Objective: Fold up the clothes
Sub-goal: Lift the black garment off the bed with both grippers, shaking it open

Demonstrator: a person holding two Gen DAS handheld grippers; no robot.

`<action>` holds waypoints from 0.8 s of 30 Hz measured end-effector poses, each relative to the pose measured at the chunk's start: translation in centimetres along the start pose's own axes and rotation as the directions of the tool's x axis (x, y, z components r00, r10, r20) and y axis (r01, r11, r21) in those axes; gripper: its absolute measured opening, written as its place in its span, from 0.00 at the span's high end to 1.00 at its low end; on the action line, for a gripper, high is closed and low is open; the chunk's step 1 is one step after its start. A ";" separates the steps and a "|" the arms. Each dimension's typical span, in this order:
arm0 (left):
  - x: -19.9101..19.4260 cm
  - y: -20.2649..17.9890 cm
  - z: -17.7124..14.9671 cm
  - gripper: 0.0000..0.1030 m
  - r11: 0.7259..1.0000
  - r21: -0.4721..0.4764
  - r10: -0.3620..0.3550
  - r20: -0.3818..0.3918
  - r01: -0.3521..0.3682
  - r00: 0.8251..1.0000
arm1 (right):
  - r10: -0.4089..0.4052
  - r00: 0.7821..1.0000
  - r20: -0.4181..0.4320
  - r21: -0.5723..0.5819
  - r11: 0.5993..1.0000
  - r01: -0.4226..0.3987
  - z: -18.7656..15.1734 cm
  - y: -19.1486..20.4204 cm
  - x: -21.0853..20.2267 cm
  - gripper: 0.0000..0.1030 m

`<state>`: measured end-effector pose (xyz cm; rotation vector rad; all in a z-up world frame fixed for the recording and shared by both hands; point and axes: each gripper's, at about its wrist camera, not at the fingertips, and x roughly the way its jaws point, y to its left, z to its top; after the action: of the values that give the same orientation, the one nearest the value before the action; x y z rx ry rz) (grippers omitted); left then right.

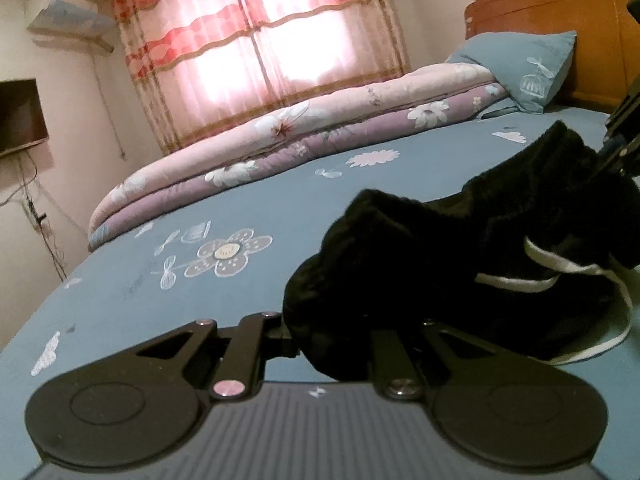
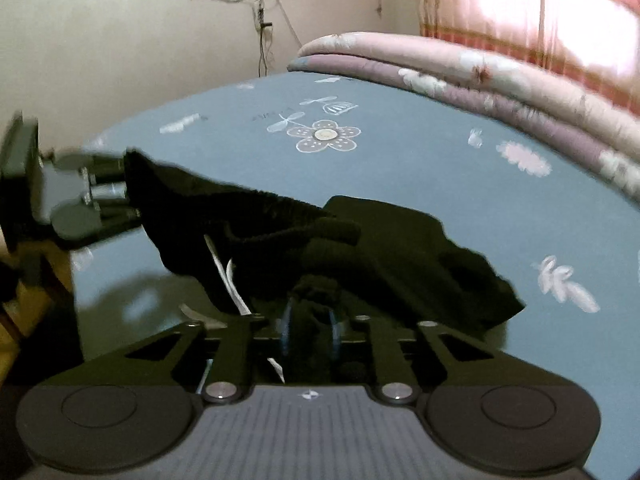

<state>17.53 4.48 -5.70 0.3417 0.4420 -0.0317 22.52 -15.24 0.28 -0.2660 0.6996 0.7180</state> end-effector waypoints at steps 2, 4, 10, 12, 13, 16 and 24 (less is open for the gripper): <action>-0.5 0.0 0.3 0.93 1.000 -0.002 -0.021 -0.009 0.021 1.000 | -0.061 0.998 -0.010 -0.029 0.998 0.061 -0.1 1.0 -0.2 0.84; -1.0 0.2 0.6 0.93 0.999 -0.001 -0.045 -0.026 0.045 0.999 | -0.101 0.995 -0.005 -0.043 0.994 0.101 -0.3 1.9 -0.9 0.84; -2.9 1.2 1.1 0.93 0.984 0.000 -0.180 -0.065 0.181 0.981 | -0.166 0.985 -0.042 -0.076 0.984 0.162 -1.1 4.5 -4.0 0.84; -3.8 1.3 1.2 0.93 0.974 0.010 -0.225 -0.074 0.226 0.972 | -0.171 0.981 -0.088 -0.100 0.982 0.162 -2.0 5.8 -4.8 0.85; -4.2 1.3 1.2 0.93 0.969 0.015 -0.246 -0.078 0.248 0.966 | -0.171 0.980 -0.102 -0.113 0.981 0.159 -2.6 6.4 -5.1 0.85; -5.7 1.3 1.2 0.93 0.957 0.025 -0.287 -0.088 0.290 0.954 | -0.184 0.976 -0.115 -0.127 0.977 0.170 -3.9 7.9 -6.5 0.86; -9.4 2.8 5.2 0.93 0.943 0.100 -0.311 -0.076 0.318 0.947 | -0.247 0.969 -0.017 -0.091 0.965 0.245 0.4 8.3 -12.5 0.86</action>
<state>11.49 5.00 3.59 0.3797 0.5515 -0.3604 10.28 -15.34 8.94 -0.4370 0.6487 0.5088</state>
